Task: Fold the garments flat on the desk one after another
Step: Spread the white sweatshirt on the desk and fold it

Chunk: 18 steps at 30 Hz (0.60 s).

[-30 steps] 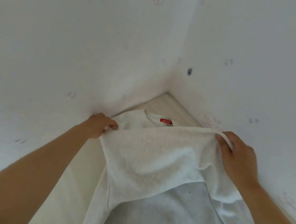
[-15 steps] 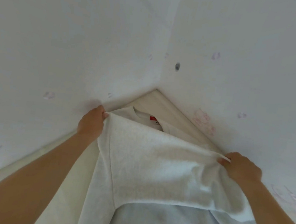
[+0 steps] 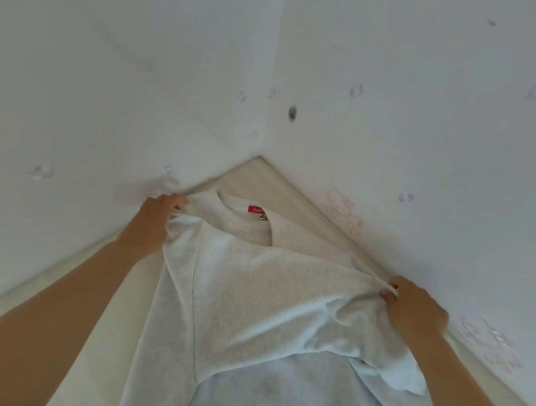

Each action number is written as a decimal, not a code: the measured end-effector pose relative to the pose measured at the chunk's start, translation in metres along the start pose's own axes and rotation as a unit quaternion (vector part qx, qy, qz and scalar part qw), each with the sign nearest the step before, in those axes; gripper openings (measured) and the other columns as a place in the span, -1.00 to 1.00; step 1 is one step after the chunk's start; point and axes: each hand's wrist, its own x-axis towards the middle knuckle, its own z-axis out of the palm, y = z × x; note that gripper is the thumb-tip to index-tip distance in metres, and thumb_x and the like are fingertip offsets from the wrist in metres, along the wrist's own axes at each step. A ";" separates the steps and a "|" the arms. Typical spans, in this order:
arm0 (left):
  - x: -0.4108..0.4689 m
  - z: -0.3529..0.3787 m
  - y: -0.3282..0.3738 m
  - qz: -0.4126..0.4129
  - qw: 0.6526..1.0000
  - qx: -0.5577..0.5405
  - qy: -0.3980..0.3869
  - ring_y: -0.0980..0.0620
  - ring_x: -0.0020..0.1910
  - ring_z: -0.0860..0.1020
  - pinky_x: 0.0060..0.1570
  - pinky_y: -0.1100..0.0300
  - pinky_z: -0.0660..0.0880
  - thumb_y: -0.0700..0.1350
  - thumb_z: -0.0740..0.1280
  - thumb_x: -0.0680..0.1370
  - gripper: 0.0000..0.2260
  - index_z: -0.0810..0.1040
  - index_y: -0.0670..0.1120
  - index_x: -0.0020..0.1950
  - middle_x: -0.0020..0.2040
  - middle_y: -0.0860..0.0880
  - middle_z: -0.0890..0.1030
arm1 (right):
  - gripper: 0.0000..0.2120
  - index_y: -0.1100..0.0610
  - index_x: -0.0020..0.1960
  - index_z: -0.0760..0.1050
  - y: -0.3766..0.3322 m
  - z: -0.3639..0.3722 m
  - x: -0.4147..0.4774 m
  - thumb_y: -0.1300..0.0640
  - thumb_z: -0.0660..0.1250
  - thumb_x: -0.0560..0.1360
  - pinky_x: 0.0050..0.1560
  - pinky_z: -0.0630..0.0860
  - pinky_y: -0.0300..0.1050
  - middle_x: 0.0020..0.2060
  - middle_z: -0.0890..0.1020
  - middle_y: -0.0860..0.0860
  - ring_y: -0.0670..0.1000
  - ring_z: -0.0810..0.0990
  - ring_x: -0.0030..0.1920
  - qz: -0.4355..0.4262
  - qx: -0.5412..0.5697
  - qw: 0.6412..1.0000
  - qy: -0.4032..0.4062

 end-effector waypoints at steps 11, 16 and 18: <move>0.024 0.005 0.027 0.015 0.965 0.230 0.128 -0.25 -0.04 0.40 -0.12 -0.08 0.44 -0.34 0.37 0.42 -0.65 0.48 -0.12 0.17 0.03 -0.23 0.44 | -0.76 -0.08 0.15 0.45 0.011 0.011 -0.005 -0.09 0.06 0.62 -0.05 0.24 -0.11 -0.09 0.64 -0.09 0.00 0.59 -0.11 -0.021 -0.025 0.995 0.095; -0.026 0.042 0.062 0.082 0.980 0.139 0.115 -0.18 -0.14 0.51 -0.16 -0.05 0.45 -0.31 0.35 0.44 -0.78 0.48 -0.14 0.05 -0.05 -0.12 0.50 | -0.71 -0.04 0.19 0.43 0.023 0.020 -0.009 -0.15 0.22 0.54 0.13 0.36 0.00 0.05 0.60 -0.08 0.07 0.56 0.08 -0.053 0.186 0.980 0.039; -0.054 0.060 0.076 0.142 0.983 0.105 0.056 -0.08 -0.10 0.54 -0.08 0.04 0.44 -0.15 0.29 0.52 -0.86 0.49 -0.07 0.07 -0.04 -0.02 0.53 | -0.63 -0.06 0.21 0.41 0.028 0.023 -0.011 -0.21 0.26 0.50 0.17 0.43 0.04 0.09 0.57 -0.09 0.05 0.55 0.11 -0.050 0.246 0.968 0.015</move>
